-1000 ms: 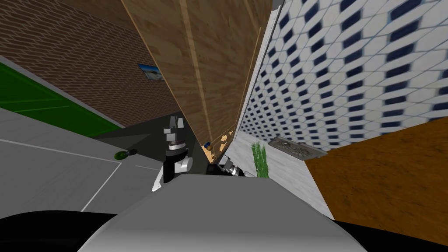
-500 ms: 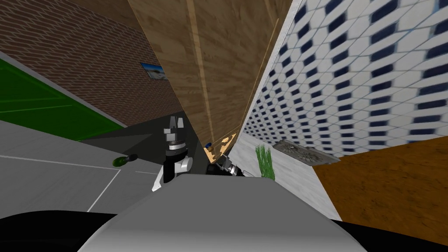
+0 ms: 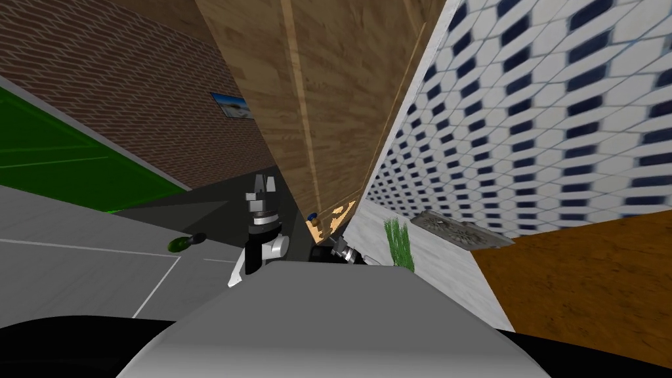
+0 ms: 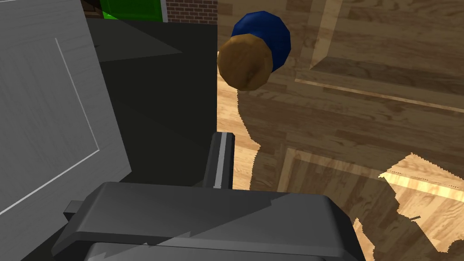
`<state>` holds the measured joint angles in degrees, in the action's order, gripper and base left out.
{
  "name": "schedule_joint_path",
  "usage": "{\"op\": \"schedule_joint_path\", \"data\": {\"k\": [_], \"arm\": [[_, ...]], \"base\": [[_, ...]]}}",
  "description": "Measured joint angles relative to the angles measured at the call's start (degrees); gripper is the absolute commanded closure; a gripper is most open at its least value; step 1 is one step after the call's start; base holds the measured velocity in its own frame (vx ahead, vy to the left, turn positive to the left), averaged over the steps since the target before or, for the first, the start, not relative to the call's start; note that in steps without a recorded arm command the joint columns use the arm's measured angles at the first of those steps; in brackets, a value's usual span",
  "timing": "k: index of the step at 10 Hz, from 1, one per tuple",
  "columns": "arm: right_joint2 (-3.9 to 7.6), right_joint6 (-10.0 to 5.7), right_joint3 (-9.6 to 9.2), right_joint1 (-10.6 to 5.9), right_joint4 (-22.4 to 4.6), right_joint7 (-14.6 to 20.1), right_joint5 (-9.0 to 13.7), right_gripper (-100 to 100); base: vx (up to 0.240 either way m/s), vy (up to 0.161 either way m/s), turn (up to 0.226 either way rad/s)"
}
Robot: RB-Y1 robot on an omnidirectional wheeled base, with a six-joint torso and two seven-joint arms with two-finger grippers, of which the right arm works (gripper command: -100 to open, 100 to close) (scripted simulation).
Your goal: Push the door open
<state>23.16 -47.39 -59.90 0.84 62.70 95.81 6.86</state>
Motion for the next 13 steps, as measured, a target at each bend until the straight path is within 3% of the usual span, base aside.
{"op": "schedule_joint_path", "data": {"k": [2, 3, 6, 8, 13], "arm": [[0.01, 0.0, 0.0, 0.01, 0.0, 0.0, 0.0, 100], [0.01, 0.0, 0.0, 0.01, 0.0, 0.0, 0.0, -100], [-2.15, 1.49, 3.59, 1.27, -0.3, -2.3, 1.9, -100], [-4.27, 2.03, 5.99, 1.71, -1.8, -3.9, 3.2, -100], [-5.9, 2.59, 6.8, 1.31, -2.9, -4.9, 3.4, -100]], "base": [[-0.003, -0.003, 0.0], [-0.052, 0.06, -0.152], [-0.123, 0.128, -0.169], [-0.085, 0.078, -0.087], [0.141, 0.127, 0.043]]}}
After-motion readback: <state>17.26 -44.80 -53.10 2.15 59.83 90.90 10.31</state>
